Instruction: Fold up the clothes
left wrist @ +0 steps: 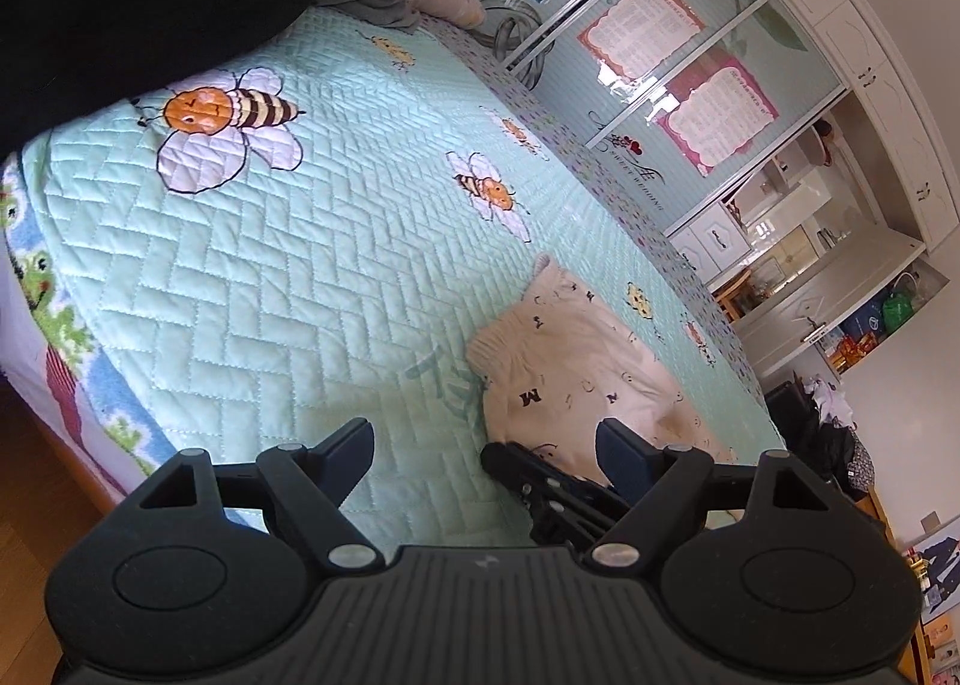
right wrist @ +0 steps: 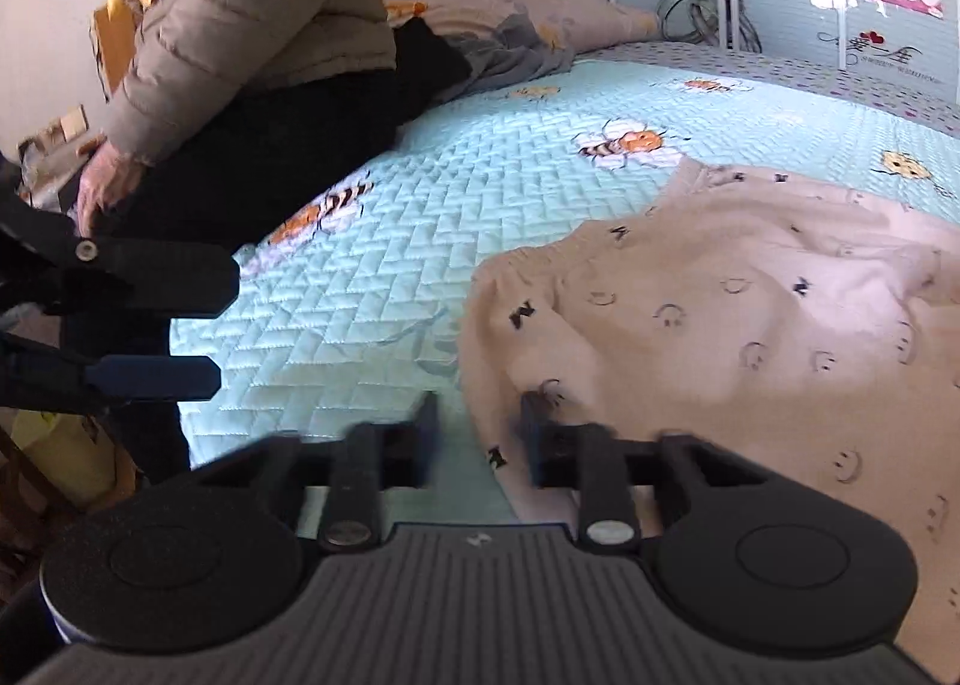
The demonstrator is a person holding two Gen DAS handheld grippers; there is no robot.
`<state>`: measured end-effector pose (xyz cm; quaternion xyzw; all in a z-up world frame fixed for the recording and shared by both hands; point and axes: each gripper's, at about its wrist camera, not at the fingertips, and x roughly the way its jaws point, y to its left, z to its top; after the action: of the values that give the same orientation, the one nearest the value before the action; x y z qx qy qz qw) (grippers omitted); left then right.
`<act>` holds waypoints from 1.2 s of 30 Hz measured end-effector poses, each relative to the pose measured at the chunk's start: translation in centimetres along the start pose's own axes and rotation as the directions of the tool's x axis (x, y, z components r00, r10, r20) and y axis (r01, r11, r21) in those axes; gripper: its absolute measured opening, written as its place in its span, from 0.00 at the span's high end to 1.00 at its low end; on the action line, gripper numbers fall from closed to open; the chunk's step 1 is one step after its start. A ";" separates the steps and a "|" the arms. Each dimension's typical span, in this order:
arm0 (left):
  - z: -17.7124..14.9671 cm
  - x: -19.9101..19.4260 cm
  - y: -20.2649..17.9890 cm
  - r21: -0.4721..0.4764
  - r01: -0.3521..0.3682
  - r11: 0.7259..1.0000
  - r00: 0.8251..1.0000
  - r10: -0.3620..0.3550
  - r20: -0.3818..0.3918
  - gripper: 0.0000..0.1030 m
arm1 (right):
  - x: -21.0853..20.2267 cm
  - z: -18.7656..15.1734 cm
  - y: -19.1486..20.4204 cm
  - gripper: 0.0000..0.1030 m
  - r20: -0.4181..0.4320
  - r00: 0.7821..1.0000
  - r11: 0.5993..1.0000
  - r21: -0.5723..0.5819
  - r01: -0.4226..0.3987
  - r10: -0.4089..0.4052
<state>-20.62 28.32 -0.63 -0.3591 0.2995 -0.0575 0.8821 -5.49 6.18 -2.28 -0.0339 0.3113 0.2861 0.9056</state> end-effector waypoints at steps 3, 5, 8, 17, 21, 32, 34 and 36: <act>0.2 0.1 0.2 -0.006 -0.005 1.000 1.000 0.005 0.004 0.19 | 0.9 0.6 3.0 0.99 -0.011 1.000 0.994 -0.105 -0.016 0.015; 0.3 0.1 0.2 -0.009 -0.008 1.000 1.000 0.008 0.005 0.19 | 1.2 0.7 4.6 0.97 -0.018 1.000 0.988 -0.154 -0.017 0.014; 0.4 -0.1 0.1 -0.001 -0.006 1.000 1.000 0.006 0.010 0.19 | -1.0 0.6 3.5 0.95 0.022 1.000 0.997 -0.069 -0.018 0.020; -0.7 1.7 -2.4 0.029 0.049 0.998 0.998 -0.048 -0.035 0.19 | -19.6 -8.1 -6.3 0.63 0.101 0.941 0.946 0.062 0.319 -0.324; -1.9 3.6 -4.8 0.073 0.088 0.993 0.992 -0.081 -0.094 0.19 | -25.8 -12.5 -10.8 0.63 0.033 0.850 0.849 0.069 0.523 -0.526; -5.9 7.4 -12.1 0.170 0.185 0.968 0.970 -0.152 -0.191 0.19 | -26.2 -14.3 -18.0 0.64 -0.058 0.829 0.825 0.081 0.560 -0.557; -6.6 7.3 -12.7 0.193 0.186 0.964 0.968 -0.145 -0.205 0.19 | -25.6 -14.8 -18.0 0.74 -0.076 0.841 0.837 0.083 0.541 -0.536; -6.9 7.2 -13.0 0.211 0.181 0.961 0.968 -0.136 -0.212 0.19 | -25.7 -15.1 -17.4 0.96 -0.069 0.844 0.842 0.063 0.536 -0.532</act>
<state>-17.19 12.33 0.66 -0.2708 0.3461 -0.1971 0.8764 -20.88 -24.70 -1.48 -0.0899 0.3227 0.0091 0.9422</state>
